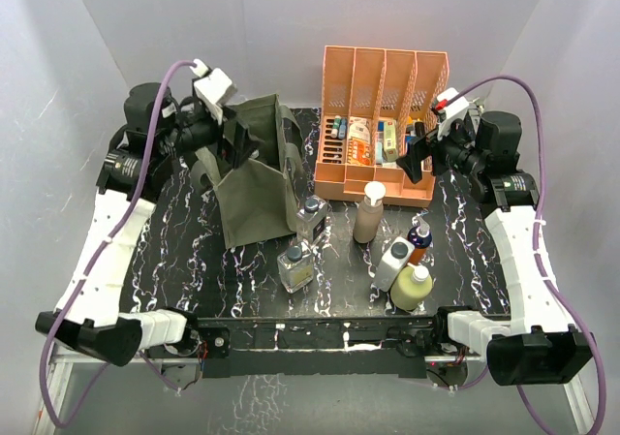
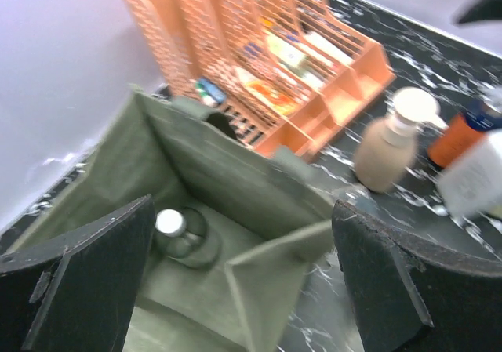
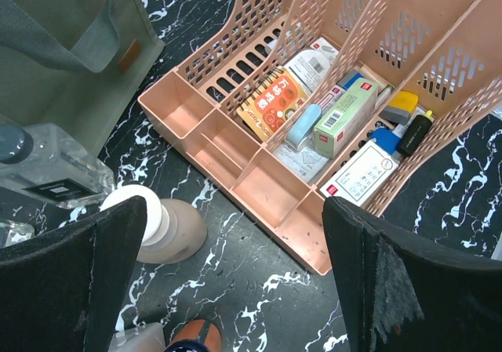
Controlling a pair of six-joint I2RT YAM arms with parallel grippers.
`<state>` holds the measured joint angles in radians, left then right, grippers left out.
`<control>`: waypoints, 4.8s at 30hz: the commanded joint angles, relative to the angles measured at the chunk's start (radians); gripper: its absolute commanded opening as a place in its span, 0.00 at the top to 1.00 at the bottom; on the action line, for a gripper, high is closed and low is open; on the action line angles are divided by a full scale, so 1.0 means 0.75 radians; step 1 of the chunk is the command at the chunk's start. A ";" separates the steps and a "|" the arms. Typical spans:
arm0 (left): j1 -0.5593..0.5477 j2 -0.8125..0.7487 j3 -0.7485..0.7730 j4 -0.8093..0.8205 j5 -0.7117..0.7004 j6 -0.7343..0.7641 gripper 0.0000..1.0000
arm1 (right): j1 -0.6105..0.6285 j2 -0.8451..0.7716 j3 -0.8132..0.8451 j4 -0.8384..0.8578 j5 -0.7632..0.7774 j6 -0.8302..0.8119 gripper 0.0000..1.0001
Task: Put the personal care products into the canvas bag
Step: Pick up the care product from the center of the board, then place the care product in the canvas bag.
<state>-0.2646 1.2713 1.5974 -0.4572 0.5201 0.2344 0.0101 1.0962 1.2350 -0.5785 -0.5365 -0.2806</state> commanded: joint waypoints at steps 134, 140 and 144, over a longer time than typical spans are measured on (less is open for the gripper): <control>-0.237 0.185 0.403 -0.328 -0.912 0.244 1.00 | -0.046 -0.036 -0.035 -0.015 -0.003 0.008 0.01; -0.199 0.183 0.224 -0.182 -1.022 0.061 1.00 | -0.046 -0.042 -0.044 -0.008 -0.006 0.010 0.01; -0.142 0.181 0.115 -0.074 -1.039 -0.030 1.00 | -0.046 -0.050 -0.043 -0.008 -0.009 0.013 0.01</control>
<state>-0.4164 1.4792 1.7180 -0.7204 -0.1741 0.3000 -0.0219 1.0878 1.1973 -0.6464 -0.5274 -0.2821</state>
